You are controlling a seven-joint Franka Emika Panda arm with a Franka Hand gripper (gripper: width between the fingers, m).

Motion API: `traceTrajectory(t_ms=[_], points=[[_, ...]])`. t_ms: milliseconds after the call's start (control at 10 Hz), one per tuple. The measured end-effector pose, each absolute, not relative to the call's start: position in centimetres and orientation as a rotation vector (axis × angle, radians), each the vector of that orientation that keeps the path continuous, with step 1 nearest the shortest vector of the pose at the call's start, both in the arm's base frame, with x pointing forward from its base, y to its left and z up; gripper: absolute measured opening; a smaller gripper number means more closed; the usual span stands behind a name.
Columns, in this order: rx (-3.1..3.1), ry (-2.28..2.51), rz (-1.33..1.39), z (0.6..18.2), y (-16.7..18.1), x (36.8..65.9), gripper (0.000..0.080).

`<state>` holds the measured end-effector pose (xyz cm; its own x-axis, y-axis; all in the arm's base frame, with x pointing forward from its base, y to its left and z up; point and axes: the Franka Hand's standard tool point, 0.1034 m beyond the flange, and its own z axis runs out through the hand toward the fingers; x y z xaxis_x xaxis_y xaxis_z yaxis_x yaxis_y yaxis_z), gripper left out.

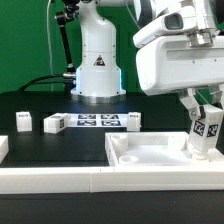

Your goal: Assemble square table

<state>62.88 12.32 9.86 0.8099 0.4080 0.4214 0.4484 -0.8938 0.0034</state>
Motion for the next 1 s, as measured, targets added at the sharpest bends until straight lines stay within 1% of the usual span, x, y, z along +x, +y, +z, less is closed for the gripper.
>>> traceTrajectory(t_ms=[700,1000], points=[[-2.899,-0.679,-0.685,9.1,12.4,61.9,0.029],[-2.897,-0.668,-0.772,9.0,12.2,61.9,0.029]])
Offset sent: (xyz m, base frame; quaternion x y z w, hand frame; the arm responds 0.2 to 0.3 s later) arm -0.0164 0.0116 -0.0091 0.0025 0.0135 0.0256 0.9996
